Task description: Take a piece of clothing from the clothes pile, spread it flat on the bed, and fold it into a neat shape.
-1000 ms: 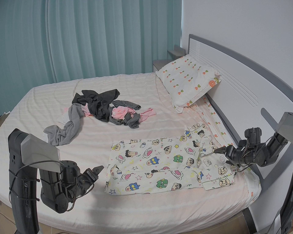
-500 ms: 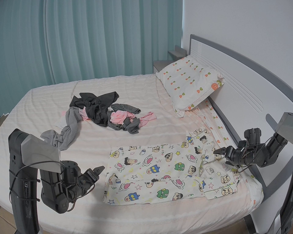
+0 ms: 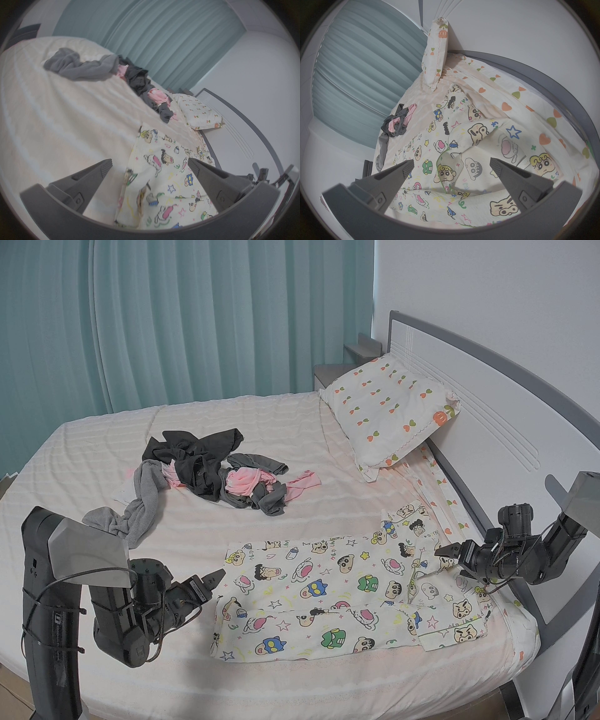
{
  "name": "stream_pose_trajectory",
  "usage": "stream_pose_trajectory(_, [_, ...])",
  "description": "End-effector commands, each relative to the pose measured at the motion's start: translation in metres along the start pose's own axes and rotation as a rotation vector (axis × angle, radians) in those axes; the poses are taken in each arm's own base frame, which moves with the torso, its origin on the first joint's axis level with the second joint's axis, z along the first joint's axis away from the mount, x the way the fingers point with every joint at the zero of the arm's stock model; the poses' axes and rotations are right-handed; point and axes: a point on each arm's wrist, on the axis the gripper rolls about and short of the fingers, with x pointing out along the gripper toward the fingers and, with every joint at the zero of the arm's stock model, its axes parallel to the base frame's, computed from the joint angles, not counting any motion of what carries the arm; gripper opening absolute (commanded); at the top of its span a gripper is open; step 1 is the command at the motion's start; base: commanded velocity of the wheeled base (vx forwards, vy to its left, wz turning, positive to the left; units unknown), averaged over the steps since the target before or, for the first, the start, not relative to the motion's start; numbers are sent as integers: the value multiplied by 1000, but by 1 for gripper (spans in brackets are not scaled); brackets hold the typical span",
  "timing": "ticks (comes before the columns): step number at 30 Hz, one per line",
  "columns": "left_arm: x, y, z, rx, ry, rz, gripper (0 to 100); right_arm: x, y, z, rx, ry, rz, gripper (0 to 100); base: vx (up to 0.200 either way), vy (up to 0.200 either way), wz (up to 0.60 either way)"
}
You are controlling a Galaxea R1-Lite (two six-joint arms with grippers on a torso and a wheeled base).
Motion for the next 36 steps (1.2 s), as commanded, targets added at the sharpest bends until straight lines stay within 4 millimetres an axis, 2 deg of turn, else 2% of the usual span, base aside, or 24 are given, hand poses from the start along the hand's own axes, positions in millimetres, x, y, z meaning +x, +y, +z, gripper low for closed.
stream_pose_trajectory(1, [37,2,12,52,31,25,100,6,-2,-7,-12,-7,13,100,0,0,0])
stream_pose_trajectory(4, [46,-1,16,52,51,24,100,9,-5,-9,-22,-14,21,100,0,0,0])
stream_pose_trajectory(10, [59,-12,27,55,88,-111,100,20,-8,-15,-58,-31,42,100,0,0,0])
stream_pose_trajectory(14, [68,-8,24,61,102,-104,100,21,-8,-15,-68,-44,51,100,0,0,0])
stream_pose_trajectory(19, [89,-3,22,94,109,-97,100,22,-8,-14,-68,-47,52,100,0,0,0])
stream_pose_trajectory(27, [97,-3,31,91,109,-86,100,24,-9,-15,-69,-44,49,100,0,0,0])
stream_pose_trajectory(36, [107,-5,28,93,113,-96,100,23,-8,-16,-69,-41,49,100,0,0,0])
